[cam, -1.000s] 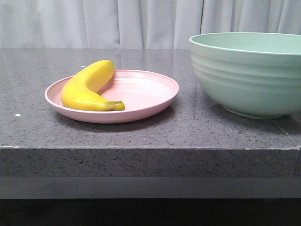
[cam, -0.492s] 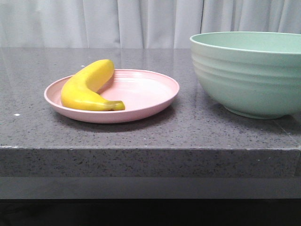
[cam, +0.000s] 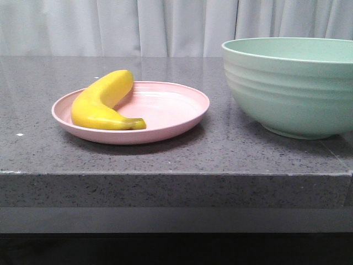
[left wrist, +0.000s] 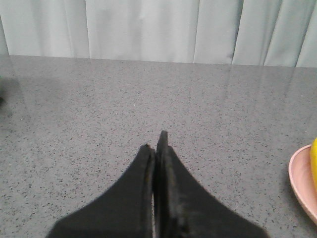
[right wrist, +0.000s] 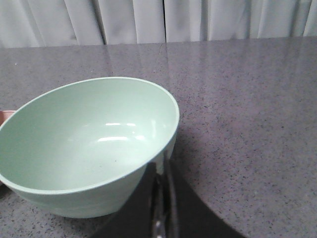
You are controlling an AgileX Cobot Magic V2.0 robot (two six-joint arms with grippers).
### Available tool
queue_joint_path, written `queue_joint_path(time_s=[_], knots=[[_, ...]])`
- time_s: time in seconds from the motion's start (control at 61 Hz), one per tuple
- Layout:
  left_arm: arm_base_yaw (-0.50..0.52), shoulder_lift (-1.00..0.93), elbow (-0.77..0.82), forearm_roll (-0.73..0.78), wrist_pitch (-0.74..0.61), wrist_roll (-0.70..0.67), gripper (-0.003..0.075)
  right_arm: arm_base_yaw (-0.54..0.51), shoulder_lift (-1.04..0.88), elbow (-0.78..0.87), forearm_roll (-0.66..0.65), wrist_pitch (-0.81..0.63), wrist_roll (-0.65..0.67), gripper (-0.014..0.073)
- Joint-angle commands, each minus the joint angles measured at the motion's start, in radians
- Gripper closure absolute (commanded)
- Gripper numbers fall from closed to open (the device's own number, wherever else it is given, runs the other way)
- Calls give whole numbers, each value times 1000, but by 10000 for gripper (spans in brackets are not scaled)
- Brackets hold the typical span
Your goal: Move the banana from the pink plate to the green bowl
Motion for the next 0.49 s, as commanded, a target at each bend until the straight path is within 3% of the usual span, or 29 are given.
queue_joint_path(time_s=[0.0,0.066,0.18,0.246,0.279,0.475], knots=[[-5,13,-37,-10,-89,-9,680,1,45,-39,-6,-90,-6,609],[-5,13,-37,-10,-89,-9,557,1,49,-39,-6,-96,-6,498],[-5,13,-37,-10,-89,-9,188,1,49,-39,-6,-101,-6,137],[-5,13,-37,-10,-89,-9,56,1,49,-39,-6,-103,-6,-20],[-5,13,-37,-10,-89,-9,24,1,49,-39,-6,-103,-6,-73],[-18,23,-70,-14,-36,-7,53,1,49,-39,-6,-103,-6,-50]])
